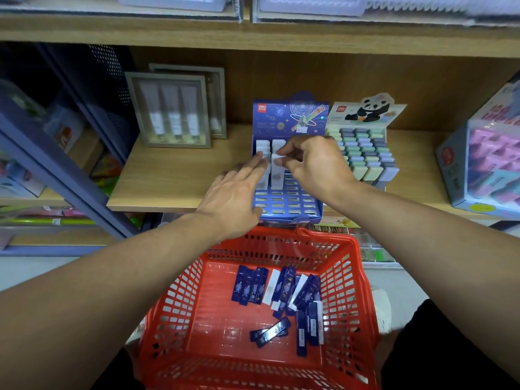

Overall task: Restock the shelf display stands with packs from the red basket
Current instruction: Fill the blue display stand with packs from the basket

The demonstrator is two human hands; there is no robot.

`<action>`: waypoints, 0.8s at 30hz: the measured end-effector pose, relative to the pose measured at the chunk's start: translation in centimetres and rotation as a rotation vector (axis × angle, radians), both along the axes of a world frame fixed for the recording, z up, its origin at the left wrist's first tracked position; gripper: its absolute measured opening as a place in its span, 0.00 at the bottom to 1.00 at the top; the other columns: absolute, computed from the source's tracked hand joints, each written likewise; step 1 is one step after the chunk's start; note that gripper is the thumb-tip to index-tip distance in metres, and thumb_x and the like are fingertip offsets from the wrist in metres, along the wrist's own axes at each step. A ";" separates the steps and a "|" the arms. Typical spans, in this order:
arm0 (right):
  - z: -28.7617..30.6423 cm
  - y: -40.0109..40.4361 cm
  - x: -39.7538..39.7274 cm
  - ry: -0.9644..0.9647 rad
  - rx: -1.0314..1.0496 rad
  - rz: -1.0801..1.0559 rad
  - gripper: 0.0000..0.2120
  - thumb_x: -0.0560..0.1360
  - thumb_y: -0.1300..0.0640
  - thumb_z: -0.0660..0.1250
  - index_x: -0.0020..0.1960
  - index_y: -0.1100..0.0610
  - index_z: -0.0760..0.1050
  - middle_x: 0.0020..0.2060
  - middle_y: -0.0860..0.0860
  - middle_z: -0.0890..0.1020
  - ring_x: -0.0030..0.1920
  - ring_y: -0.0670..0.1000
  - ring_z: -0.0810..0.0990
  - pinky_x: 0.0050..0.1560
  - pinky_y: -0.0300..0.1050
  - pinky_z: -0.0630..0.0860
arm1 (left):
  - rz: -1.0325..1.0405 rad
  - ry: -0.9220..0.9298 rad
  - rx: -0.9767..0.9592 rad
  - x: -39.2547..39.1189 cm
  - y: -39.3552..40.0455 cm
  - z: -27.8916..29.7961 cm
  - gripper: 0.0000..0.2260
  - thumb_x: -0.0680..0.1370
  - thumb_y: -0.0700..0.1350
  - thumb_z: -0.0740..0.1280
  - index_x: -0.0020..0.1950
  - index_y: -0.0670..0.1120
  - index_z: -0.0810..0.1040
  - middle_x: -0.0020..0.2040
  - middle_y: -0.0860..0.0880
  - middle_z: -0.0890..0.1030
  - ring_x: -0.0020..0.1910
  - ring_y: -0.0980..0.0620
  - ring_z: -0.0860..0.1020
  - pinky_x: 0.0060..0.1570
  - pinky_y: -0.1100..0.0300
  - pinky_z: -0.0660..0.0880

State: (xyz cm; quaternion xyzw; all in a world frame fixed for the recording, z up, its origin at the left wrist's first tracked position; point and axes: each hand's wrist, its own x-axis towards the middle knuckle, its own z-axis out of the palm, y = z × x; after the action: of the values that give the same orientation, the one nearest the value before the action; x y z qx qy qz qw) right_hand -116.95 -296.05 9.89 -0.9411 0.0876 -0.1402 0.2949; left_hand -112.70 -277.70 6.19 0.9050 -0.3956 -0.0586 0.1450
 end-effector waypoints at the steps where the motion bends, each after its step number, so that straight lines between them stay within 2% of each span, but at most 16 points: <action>1: 0.1 0.0 0.0 0.012 -0.016 0.000 0.03 0.77 0.52 0.72 0.49 0.50 0.83 0.40 0.46 0.85 0.43 0.46 0.82 0.50 0.43 0.79 | -0.001 0.001 -0.001 0.1 0.0 -0.1 0.43 0.76 0.49 0.69 0.83 0.52 0.45 0.82 0.57 0.43 0.78 0.49 0.59 0.76 0.50 0.59; 6: 0.5 -0.6 -0.4 0.062 -0.042 -0.018 0.02 0.77 0.49 0.72 0.47 0.47 0.81 0.36 0.42 0.81 0.41 0.44 0.80 0.42 0.35 0.72 | -0.008 0.027 -0.016 0.2 0.0 -0.2 0.44 0.75 0.49 0.70 0.83 0.53 0.45 0.82 0.58 0.43 0.77 0.49 0.62 0.75 0.50 0.61; 9: 0.5 -1.0 -0.3 0.085 -0.054 -0.009 0.02 0.77 0.49 0.72 0.47 0.46 0.81 0.38 0.43 0.83 0.45 0.44 0.80 0.47 0.38 0.74 | -0.013 0.050 -0.022 0.2 0.0 -0.2 0.45 0.75 0.49 0.71 0.83 0.53 0.44 0.82 0.58 0.42 0.78 0.50 0.60 0.75 0.50 0.61; 14: -0.1 -1.5 -0.2 0.124 -0.094 0.004 0.05 0.78 0.52 0.72 0.52 0.49 0.84 0.38 0.40 0.80 0.52 0.47 0.79 0.53 0.38 0.75 | -0.016 0.056 -0.020 0.2 0.0 -0.3 0.45 0.76 0.49 0.70 0.83 0.53 0.42 0.82 0.59 0.40 0.78 0.50 0.60 0.75 0.51 0.60; 17: -0.7 -1.3 0.3 0.113 -0.144 0.007 0.07 0.79 0.56 0.70 0.55 0.50 0.84 0.46 0.43 0.83 0.55 0.47 0.78 0.60 0.42 0.75 | -0.019 0.051 -0.019 0.2 0.0 -0.5 0.45 0.76 0.49 0.70 0.82 0.53 0.42 0.82 0.58 0.40 0.78 0.50 0.60 0.75 0.50 0.60; 21: -0.7 -1.0 0.7 0.116 -0.172 -0.024 0.09 0.79 0.59 0.68 0.57 0.51 0.84 0.46 0.43 0.82 0.47 0.40 0.75 0.55 0.31 0.68 | -0.020 0.056 -0.016 0.2 0.0 -0.6 0.46 0.75 0.49 0.71 0.83 0.52 0.42 0.82 0.58 0.40 0.78 0.50 0.61 0.75 0.51 0.61; 24: -0.7 -1.0 1.1 0.132 -0.139 -0.040 0.09 0.78 0.59 0.69 0.56 0.51 0.84 0.50 0.47 0.85 0.47 0.41 0.78 0.55 0.32 0.69 | -0.029 0.067 -0.028 0.3 0.1 -0.5 0.46 0.75 0.49 0.71 0.83 0.52 0.43 0.82 0.59 0.40 0.78 0.50 0.60 0.75 0.51 0.62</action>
State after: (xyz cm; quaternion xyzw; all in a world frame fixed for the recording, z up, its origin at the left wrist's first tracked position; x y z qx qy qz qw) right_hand -115.86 -297.07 9.23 -0.9646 0.1157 -0.0894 0.2197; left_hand -112.42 -277.62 5.69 0.8947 -0.4041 -0.0854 0.1699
